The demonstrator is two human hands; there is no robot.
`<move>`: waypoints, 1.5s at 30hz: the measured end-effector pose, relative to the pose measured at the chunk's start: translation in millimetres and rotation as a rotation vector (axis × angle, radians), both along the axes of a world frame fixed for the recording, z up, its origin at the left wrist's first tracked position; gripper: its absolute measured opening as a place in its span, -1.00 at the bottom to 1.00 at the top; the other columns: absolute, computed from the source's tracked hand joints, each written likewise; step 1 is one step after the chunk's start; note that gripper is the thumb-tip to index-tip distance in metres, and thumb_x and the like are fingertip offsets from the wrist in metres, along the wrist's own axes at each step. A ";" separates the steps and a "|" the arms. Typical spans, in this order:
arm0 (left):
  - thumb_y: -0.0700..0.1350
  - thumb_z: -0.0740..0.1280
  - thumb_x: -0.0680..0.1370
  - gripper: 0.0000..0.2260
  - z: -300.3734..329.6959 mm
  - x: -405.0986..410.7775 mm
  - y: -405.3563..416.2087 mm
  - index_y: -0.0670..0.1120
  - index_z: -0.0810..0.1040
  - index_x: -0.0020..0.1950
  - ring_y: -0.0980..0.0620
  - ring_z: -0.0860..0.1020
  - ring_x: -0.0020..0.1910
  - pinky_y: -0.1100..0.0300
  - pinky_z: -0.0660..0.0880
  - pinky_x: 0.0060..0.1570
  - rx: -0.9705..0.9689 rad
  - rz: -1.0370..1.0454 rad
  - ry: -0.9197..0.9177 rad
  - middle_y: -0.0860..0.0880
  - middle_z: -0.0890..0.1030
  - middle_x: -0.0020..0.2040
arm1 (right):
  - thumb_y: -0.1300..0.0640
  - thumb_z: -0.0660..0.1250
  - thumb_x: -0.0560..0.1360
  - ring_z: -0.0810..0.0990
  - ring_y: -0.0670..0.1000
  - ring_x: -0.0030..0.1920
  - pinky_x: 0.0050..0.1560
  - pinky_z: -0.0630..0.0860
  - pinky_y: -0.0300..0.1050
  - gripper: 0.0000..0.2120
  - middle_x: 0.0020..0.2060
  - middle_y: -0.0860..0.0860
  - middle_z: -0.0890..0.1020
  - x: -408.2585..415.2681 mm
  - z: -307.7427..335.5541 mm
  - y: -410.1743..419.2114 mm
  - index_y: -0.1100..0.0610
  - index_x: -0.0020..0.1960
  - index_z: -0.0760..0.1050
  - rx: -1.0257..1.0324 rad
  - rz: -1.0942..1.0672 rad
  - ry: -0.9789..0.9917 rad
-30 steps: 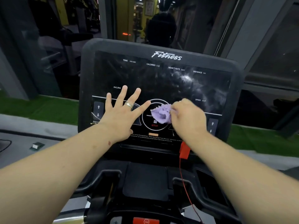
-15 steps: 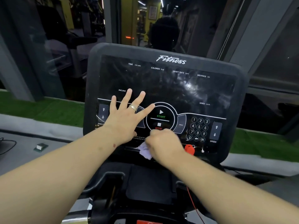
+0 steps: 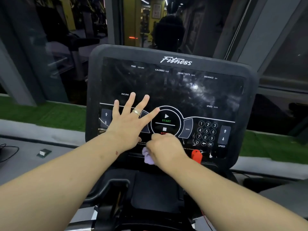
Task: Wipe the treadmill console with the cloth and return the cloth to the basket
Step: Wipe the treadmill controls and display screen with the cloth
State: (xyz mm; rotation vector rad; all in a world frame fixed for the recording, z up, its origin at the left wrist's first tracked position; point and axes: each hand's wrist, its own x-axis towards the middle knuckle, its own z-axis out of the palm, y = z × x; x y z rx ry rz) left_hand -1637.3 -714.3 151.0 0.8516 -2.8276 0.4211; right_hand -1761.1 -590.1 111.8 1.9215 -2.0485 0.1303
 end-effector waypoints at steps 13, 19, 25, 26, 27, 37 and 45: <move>0.15 0.51 0.47 0.13 1.5 -0.1 3.2 0.30 -0.44 0.55 -0.29 -0.44 0.56 -0.49 -0.10 0.47 -0.016 0.008 -0.011 -0.02 -0.52 0.57 | 0.12 0.62 -0.04 0.40 0.02 -0.59 -0.37 0.16 -0.21 -0.65 -0.48 -0.08 0.42 -26.7 3.0 33.3 -0.02 -0.47 0.44 0.111 -0.155 0.025; 0.20 0.50 0.47 0.13 2.9 1.3 2.7 0.29 -0.46 0.55 -0.28 -0.42 0.57 -0.46 -0.08 0.50 -0.034 0.003 -0.023 -0.02 -0.50 0.58 | 0.10 0.61 0.10 0.46 0.03 -0.54 -0.37 0.21 -0.19 -0.71 -0.44 -0.08 0.47 -32.3 -7.0 40.7 -0.04 -0.39 0.49 0.051 -0.169 -0.003; 0.22 0.50 0.43 0.10 6.7 -6.4 9.9 0.27 -0.33 0.60 -0.31 -0.43 0.56 -0.45 -0.06 0.50 0.025 0.013 0.002 -0.05 -0.48 0.59 | 0.10 0.41 0.44 0.65 0.17 -0.24 -0.30 0.39 -0.12 -0.97 -0.19 0.02 0.58 -89.2 68.5 58.9 0.04 -0.15 0.62 0.020 -0.281 0.149; 0.23 0.51 0.42 0.08 7.5 -8.5 11.9 0.27 -0.27 0.61 -0.32 -0.41 0.57 -0.45 -0.04 0.50 0.033 0.021 0.016 -0.05 -0.45 0.60 | 0.12 0.37 0.48 0.64 0.19 -0.21 -0.28 0.43 -0.09 -0.93 -0.18 0.03 0.55 -101.3 83.9 59.1 0.06 -0.12 0.63 -0.088 -0.365 0.108; 0.23 0.53 0.41 0.07 8.2 -10.8 13.7 0.26 -0.23 0.61 -0.33 -0.38 0.57 -0.45 -0.02 0.50 0.039 0.032 0.030 -0.04 -0.41 0.61 | 0.12 0.36 0.50 0.62 0.20 -0.21 -0.27 0.43 -0.07 -0.93 -0.20 0.02 0.52 -106.5 90.5 59.9 0.07 -0.12 0.62 -0.193 -0.427 0.021; -0.08 0.48 0.43 0.11 0.9 -29.0 22.6 0.32 -0.37 0.57 -0.30 -0.46 0.54 -0.56 -0.02 0.41 -0.048 -0.047 -0.035 0.03 -0.52 0.57 | 0.03 0.51 0.26 0.56 0.13 -0.31 -0.30 0.27 -0.11 -0.84 -0.43 -0.04 0.49 -82.9 60.4 59.2 0.03 -0.39 0.55 0.037 -0.219 0.194; 0.22 0.56 0.36 0.17 -2.4 -36.4 31.2 0.25 -0.32 0.60 -0.37 -0.45 0.53 -0.59 -0.01 0.38 -0.036 -0.009 -0.035 -0.03 -0.50 0.58 | 0.13 0.52 0.17 0.48 0.12 -0.31 -0.33 0.25 -0.10 -0.85 -0.44 -0.06 0.50 -51.9 7.3 65.3 0.03 -0.43 0.54 -0.011 -0.093 0.112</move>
